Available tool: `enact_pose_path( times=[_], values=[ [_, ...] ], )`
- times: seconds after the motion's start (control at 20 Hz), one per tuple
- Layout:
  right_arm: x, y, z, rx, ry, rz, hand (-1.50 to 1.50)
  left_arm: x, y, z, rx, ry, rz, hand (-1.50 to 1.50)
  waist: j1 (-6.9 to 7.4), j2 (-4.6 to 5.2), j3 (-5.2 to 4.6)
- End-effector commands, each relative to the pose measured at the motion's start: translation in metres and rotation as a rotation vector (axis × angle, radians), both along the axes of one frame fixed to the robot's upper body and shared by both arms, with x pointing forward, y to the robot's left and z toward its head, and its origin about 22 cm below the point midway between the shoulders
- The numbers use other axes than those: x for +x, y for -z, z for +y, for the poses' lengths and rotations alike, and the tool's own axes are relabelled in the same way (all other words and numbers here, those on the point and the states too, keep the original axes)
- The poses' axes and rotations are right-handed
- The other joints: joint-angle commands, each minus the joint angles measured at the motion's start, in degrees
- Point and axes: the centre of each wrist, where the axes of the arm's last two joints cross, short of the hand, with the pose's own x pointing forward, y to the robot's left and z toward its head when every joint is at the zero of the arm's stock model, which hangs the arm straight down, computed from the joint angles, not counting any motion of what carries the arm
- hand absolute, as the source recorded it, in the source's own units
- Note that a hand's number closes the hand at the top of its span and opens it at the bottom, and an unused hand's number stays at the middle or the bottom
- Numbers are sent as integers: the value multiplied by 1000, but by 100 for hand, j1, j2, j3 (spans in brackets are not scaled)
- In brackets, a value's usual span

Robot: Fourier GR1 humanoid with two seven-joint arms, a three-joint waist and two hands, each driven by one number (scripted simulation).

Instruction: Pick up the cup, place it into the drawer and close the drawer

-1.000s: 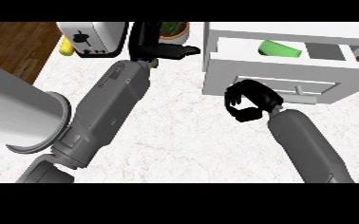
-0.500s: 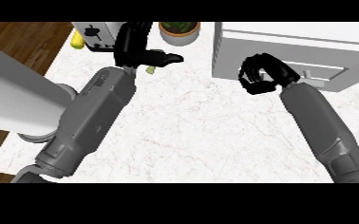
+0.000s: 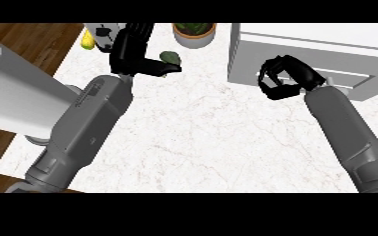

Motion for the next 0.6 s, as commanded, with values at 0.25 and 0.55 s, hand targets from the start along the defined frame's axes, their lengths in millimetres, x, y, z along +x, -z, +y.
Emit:
enact_pose_path(
  times=[0.25,0.55],
  values=[
    [31,-95,-36,7,163,-191,150,-4,3,2,-13,29,2,-150,259,140,-43],
    [27,-100,-47,11,158,-174,150,-5,3,12,-11,36,-8,-150,331,136,-49]
  ],
)
